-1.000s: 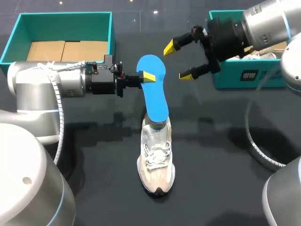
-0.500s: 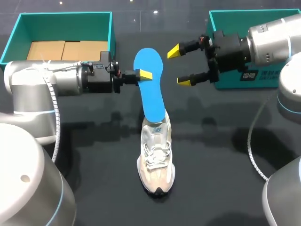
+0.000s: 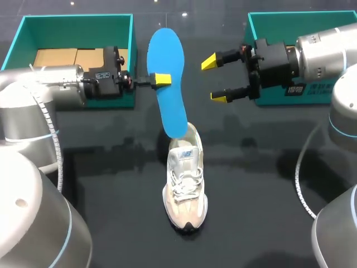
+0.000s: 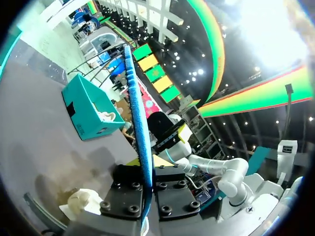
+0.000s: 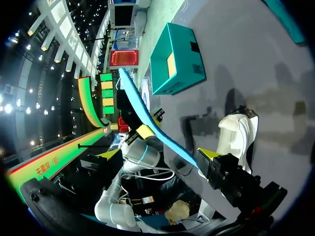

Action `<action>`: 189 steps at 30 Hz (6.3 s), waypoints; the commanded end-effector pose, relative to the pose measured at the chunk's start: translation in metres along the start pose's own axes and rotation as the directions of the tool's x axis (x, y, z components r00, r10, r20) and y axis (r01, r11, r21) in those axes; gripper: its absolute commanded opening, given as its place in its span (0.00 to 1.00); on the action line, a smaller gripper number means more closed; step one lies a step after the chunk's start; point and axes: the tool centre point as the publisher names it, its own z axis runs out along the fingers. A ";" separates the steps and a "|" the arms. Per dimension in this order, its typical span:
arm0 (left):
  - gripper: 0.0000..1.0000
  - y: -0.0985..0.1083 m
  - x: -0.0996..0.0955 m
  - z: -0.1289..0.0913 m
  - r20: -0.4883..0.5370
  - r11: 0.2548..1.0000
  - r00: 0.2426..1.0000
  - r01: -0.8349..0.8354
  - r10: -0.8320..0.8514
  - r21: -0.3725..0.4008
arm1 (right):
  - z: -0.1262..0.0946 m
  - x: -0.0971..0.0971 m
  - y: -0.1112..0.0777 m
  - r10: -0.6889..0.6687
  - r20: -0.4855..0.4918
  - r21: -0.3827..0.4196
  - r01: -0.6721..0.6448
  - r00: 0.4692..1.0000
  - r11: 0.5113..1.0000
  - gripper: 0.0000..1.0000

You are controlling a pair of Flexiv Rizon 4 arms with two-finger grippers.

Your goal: Take the shoe out of the shoebox, open the shoe tongue, remove and reinsert the insole, then place the shoe into the shoebox

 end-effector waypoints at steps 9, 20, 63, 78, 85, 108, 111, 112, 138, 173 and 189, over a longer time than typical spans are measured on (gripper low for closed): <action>0.00 -0.012 0.004 -0.005 -0.088 0.925 0.928 -0.348 0.363 0.151 | 0.002 -0.001 0.004 -0.017 -0.022 -0.040 0.016 1.000 0.999 1.00; 0.00 -0.007 0.015 -0.004 -0.083 0.848 0.847 -0.512 0.525 0.141 | 0.003 -0.002 0.005 -0.020 -0.039 -0.048 0.018 0.999 0.999 1.00; 0.00 -0.013 0.029 -0.032 -0.187 -0.271 -0.286 -0.957 0.940 0.099 | 0.003 -0.002 0.005 -0.020 -0.039 -0.048 0.018 0.999 0.999 1.00; 0.00 -0.016 0.034 -0.036 -0.233 -0.437 -0.436 -0.898 0.869 0.049 | 0.003 -0.002 0.005 -0.020 -0.039 -0.048 0.018 0.999 0.999 1.00; 0.00 -0.016 0.030 -0.036 -0.228 -0.476 -0.472 -0.879 0.852 0.041 | 0.003 -0.002 0.005 -0.020 -0.039 -0.048 0.018 0.999 0.999 1.00; 0.00 -0.030 0.014 -0.021 -0.054 -0.801 -0.800 -0.599 0.598 -0.008 | 0.022 0.001 -0.016 -0.021 -0.071 -0.051 0.018 0.997 0.999 1.00; 0.00 -0.031 0.010 -0.016 -0.068 -0.806 -0.803 -0.592 0.592 -0.015 | 0.028 0.004 -0.021 -0.035 -0.059 -0.047 0.032 0.998 0.998 1.00; 0.00 -0.030 0.009 -0.015 -0.070 -0.806 -0.803 -0.592 0.591 -0.014 | 0.031 0.005 -0.023 -0.046 -0.052 -0.043 0.044 0.998 0.998 1.00; 0.00 -0.022 0.003 -0.002 -0.112 -0.836 -0.832 -0.548 0.544 0.015 | 0.063 0.017 -0.011 -0.206 -0.073 0.030 0.209 0.976 0.978 0.56; 0.00 -0.026 0.002 0.008 -0.103 -0.855 -0.850 -0.519 0.517 -0.005 | 0.079 0.019 -0.016 -0.238 -0.145 0.058 0.248 0.960 0.967 0.21; 0.00 -0.024 0.002 0.008 -0.101 -0.855 -0.851 -0.518 0.516 -0.001 | 0.080 0.020 -0.018 -0.240 -0.146 0.054 0.250 0.960 0.967 0.00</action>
